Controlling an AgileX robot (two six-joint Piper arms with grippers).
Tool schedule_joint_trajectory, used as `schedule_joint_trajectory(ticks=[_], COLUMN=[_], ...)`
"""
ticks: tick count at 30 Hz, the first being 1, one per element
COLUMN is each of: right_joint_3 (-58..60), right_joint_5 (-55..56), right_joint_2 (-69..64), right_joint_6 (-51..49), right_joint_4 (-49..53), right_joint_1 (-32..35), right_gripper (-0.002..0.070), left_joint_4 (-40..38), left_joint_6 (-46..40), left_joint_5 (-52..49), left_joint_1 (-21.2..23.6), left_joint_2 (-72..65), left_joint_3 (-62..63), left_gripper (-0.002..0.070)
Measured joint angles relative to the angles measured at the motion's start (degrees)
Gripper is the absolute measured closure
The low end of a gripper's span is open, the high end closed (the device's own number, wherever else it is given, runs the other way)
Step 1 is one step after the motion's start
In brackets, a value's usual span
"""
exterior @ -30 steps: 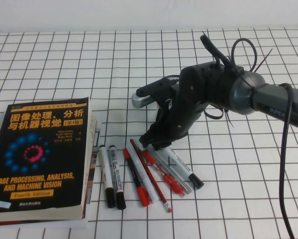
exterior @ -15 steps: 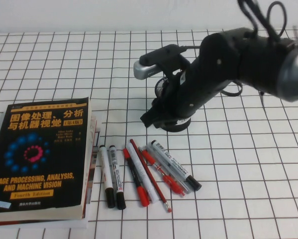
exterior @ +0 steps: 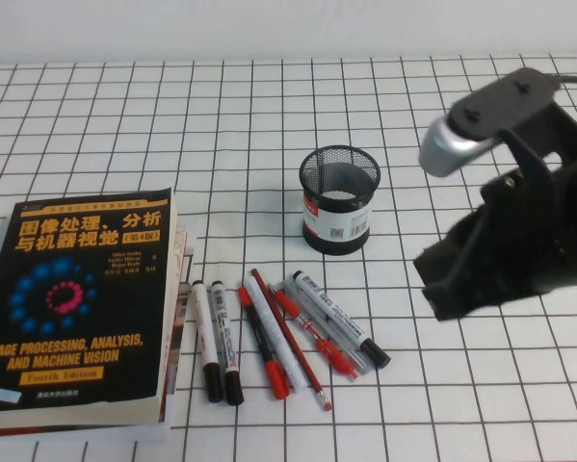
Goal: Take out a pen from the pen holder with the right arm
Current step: 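Take a marker out of the pen holder and lay it on the table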
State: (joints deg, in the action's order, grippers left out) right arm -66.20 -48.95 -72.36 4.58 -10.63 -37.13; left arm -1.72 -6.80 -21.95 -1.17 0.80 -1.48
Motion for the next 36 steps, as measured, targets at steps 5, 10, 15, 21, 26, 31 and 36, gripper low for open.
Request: schedule_joint_trajectory(ticks=[5,10,15,21,26,31,36], right_joint_3=[7.4,10.0,12.3,18.4,30.2,44.6,57.9], right_joint_5=[-3.1,-6.1,-5.5,0.7,15.1,33.8,45.3], right_joint_2=[8.2,12.0,13.5,15.9,23.1,31.8,44.3], right_joint_6=[0.0,0.1,0.2,-1.1,-1.1,-1.1,-1.2], right_joint_4=[-2.5,-3.3,-1.0,1.5,1.6,0.7,-1.6], right_joint_1=[0.0,0.0,0.0,0.9,8.2,17.9,24.7], right_gripper=[0.0692,0.0692,0.0692,0.0692,0.0692,0.0692,0.0692], left_joint_4=[0.0,0.0,0.0,0.0,0.0,0.0,0.0], left_joint_6=[0.0,0.0,0.0,0.0,0.0,0.0,0.0], left_joint_5=[0.0,0.0,0.0,0.0,0.0,0.0,0.0], left_joint_1=[0.0,0.0,0.0,0.0,0.0,0.0,0.0], left_joint_2=[0.0,0.0,0.0,0.0,0.0,0.0,0.0], left_joint_3=[0.0,0.0,0.0,0.0,0.0,0.0,0.0], left_gripper=[0.0679,0.0679,0.0679,0.0679,0.0679,0.0679,0.0679])
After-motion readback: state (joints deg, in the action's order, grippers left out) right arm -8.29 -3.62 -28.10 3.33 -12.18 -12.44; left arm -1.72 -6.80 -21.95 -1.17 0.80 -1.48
